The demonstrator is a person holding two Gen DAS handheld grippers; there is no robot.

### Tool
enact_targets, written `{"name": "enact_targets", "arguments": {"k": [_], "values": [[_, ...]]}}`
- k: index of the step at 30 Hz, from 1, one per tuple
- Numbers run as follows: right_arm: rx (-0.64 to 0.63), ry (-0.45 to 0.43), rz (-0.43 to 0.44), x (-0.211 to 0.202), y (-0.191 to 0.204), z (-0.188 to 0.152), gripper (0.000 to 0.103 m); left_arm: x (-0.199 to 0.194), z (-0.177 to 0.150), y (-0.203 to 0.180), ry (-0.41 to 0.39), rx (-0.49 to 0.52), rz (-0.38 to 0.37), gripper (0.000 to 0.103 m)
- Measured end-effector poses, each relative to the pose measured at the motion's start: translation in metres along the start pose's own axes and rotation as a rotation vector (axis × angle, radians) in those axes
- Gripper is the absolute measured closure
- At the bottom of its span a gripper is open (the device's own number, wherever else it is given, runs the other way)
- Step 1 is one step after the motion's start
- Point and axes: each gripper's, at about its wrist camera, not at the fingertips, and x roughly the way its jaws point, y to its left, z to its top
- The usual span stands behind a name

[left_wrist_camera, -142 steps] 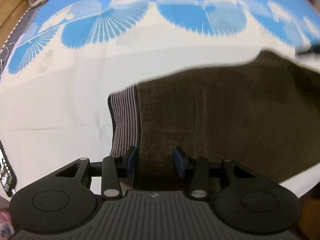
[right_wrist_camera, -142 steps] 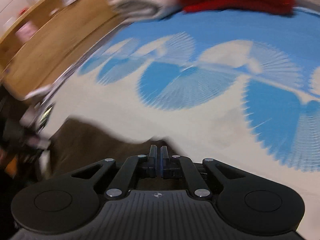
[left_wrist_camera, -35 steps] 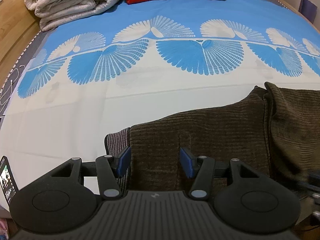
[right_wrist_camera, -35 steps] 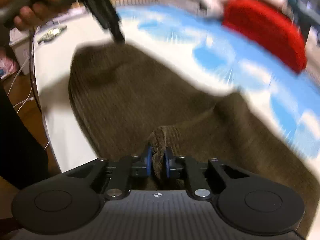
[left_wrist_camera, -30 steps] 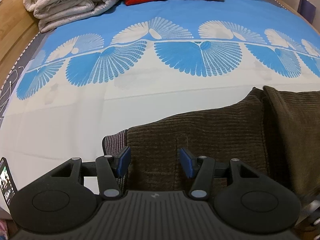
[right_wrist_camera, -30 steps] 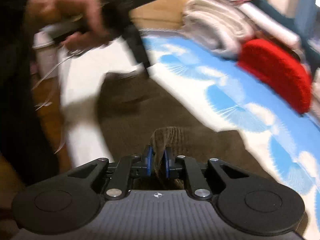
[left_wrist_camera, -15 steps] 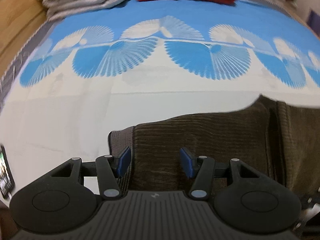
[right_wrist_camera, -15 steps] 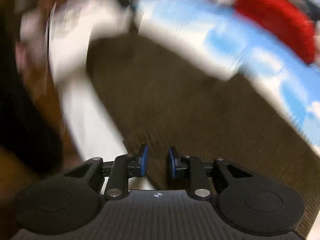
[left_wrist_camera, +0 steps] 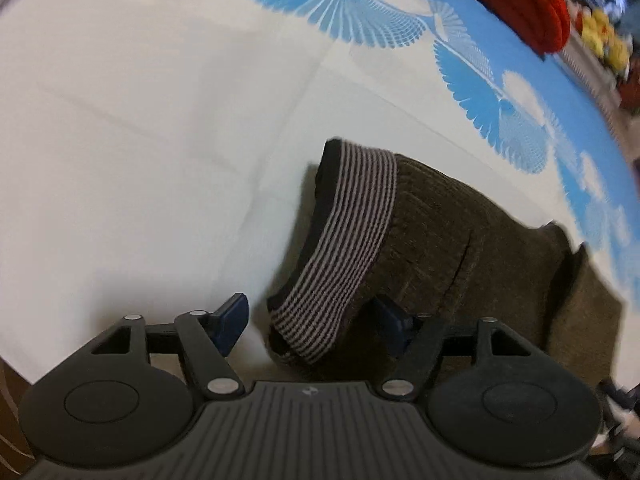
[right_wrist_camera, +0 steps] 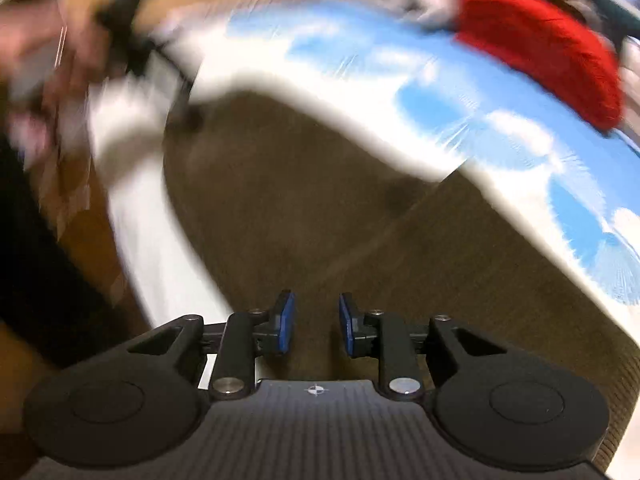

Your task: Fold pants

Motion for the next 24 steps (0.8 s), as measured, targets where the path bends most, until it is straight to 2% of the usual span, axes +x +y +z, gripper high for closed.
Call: {"name": "enact_targets", "arguments": {"k": [4, 6, 8, 11, 12, 13, 15, 16, 17, 18, 20, 22, 24], "values": [[0.136, -0.138, -0.080, -0.053, -0.056, 0.026, 0.071, 0.015, 0.002, 0.006, 0.047, -0.038, -0.088, 0.024], [0.176, -0.177, -0.118, -0.081, -0.089, 0.033, 0.063, 0.020, 0.002, 0.000, 0.050, 0.000, -0.071, 0.023], [0.206, -0.180, -0.147, -0.099, -0.121, 0.034, 0.058, 0.023, 0.000, -0.011, 0.041, 0.056, -0.042, 0.025], [0.238, -0.109, -0.203, -0.108, -0.160, 0.013, 0.057, 0.019, -0.001, -0.022, 0.021, 0.121, -0.003, 0.039], [0.280, -0.068, -0.220, -0.103, -0.173, 0.001, 0.057, 0.015, -0.002, -0.026, 0.011, 0.141, 0.012, 0.049], [0.329, -0.029, -0.234, -0.097, -0.183, -0.013, 0.057, 0.010, -0.002, -0.030, -0.003, 0.161, 0.029, 0.064], [0.411, 0.087, -0.246, -0.081, -0.196, -0.043, 0.059, -0.005, -0.001, -0.039, -0.037, 0.172, 0.034, 0.072], [0.400, 0.194, -0.245, -0.069, -0.196, -0.053, 0.059, -0.013, 0.000, -0.043, -0.055, 0.175, 0.021, 0.074], [0.366, 0.248, -0.262, -0.061, -0.196, -0.061, 0.059, -0.022, 0.000, -0.050, -0.077, 0.186, 0.002, 0.075], [0.348, 0.256, -0.277, -0.058, -0.196, -0.065, 0.059, -0.032, 0.000, -0.058, -0.100, 0.198, -0.025, 0.076], [0.349, 0.256, -0.270, -0.058, -0.200, -0.074, 0.059, -0.051, -0.004, -0.081, -0.138, 0.228, -0.131, 0.080], [0.385, 0.264, -0.260, -0.062, -0.205, -0.085, 0.059, -0.065, -0.010, -0.116, -0.155, 0.273, -0.292, 0.083], [0.401, 0.265, -0.262, -0.071, -0.208, -0.095, 0.059, -0.076, -0.027, -0.168, -0.170, 0.392, -0.396, 0.083]]}}
